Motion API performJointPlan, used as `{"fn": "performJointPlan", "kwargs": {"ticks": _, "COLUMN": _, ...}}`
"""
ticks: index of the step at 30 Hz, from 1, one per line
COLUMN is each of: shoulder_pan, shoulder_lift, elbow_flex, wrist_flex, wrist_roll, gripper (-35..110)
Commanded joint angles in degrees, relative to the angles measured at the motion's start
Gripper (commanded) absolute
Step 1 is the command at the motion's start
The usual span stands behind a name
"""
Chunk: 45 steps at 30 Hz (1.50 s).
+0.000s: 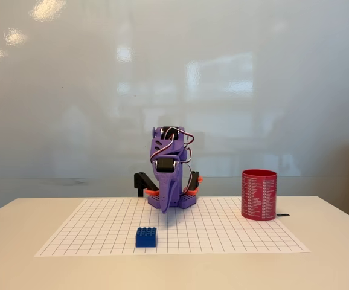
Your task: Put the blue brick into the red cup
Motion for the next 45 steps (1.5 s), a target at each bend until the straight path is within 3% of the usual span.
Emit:
{"fn": "performJointPlan", "kwargs": {"ticks": 1, "shoulder_pan": 0.5, "shoulder_lift": 0.0, "elbow_flex": -1.9, "wrist_flex": 0.4, "wrist_roll": 1.3, "gripper": 0}}
{"fn": "performJointPlan", "kwargs": {"ticks": 28, "shoulder_pan": 1.1, "shoulder_lift": 0.0, "elbow_flex": -2.1, "wrist_flex": 0.7, "wrist_roll": 3.1, "gripper": 0}}
{"fn": "performJointPlan", "kwargs": {"ticks": 41, "shoulder_pan": 3.3, "shoulder_lift": 0.0, "elbow_flex": -18.5, "wrist_flex": 6.9, "wrist_roll": 1.6, "gripper": -1}}
{"fn": "performJointPlan", "kwargs": {"ticks": 45, "shoulder_pan": 3.0, "shoulder_lift": -5.7, "elbow_flex": -33.8, "wrist_flex": 11.4, "wrist_roll": 0.9, "gripper": -1}}
